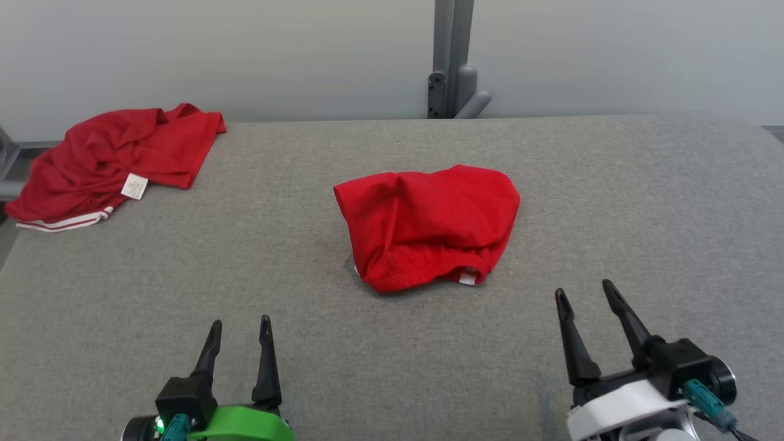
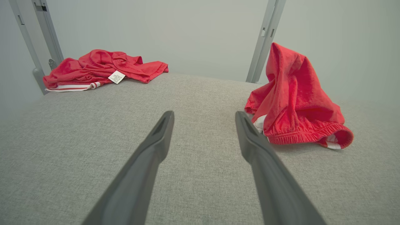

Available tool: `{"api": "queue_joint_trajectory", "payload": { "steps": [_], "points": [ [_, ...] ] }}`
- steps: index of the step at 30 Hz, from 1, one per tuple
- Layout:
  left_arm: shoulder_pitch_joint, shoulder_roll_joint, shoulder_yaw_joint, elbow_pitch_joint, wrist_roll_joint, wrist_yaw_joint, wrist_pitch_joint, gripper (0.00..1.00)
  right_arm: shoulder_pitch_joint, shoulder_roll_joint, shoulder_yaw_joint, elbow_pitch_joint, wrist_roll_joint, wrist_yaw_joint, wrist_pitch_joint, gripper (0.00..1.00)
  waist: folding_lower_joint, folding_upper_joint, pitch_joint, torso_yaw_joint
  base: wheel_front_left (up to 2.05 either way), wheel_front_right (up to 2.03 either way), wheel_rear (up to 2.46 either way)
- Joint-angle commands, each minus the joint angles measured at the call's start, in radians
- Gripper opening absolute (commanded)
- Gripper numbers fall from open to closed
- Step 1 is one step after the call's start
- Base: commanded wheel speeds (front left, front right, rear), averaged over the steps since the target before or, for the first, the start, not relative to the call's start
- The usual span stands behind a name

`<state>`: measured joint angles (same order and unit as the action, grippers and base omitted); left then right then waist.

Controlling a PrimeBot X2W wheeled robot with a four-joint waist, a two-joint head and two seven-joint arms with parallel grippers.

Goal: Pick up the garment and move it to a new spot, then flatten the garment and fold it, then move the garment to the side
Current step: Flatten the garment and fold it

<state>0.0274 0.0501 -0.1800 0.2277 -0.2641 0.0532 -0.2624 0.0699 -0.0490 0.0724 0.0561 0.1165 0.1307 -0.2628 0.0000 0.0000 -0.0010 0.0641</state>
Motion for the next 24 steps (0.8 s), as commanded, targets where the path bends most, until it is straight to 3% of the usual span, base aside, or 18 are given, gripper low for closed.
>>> {"api": "queue_joint_trajectory", "payload": {
  "steps": [1, 9, 14, 24],
  "points": [
    [-0.021, 0.001, -0.003, -0.007, 0.002, -0.003, -0.003, 1.0, -0.024, -0.003, 0.014, 0.01, -0.01, 0.0, -0.003, 1.0, 0.0, 0.0, 0.026, 0.036, 0.0, 0.0, 0.0],
    [-0.078, 0.001, -0.061, -0.041, -0.028, 0.006, -0.003, 1.0, -0.212, -0.003, 0.125, 0.19, -0.084, 0.0, -0.003, 1.0, 0.0, 0.0, 0.129, 0.203, 0.0, 0.0, 0.0],
    [-0.103, 0.001, -0.112, -0.062, -0.069, 0.028, -0.003, 1.0, -0.345, -0.005, 0.141, 0.411, -0.175, 0.0, -0.003, 1.0, 0.0, 0.0, 0.192, 0.338, 0.0, 0.0, 0.0],
    [-0.113, 0.001, -0.166, -0.079, -0.111, 0.055, -0.003, 1.0, -0.502, -0.029, 0.155, 0.689, -0.236, 0.0, -0.003, 1.0, 0.0, 0.0, 0.231, 0.442, 0.0, 0.0, 0.0]
  ]
}}
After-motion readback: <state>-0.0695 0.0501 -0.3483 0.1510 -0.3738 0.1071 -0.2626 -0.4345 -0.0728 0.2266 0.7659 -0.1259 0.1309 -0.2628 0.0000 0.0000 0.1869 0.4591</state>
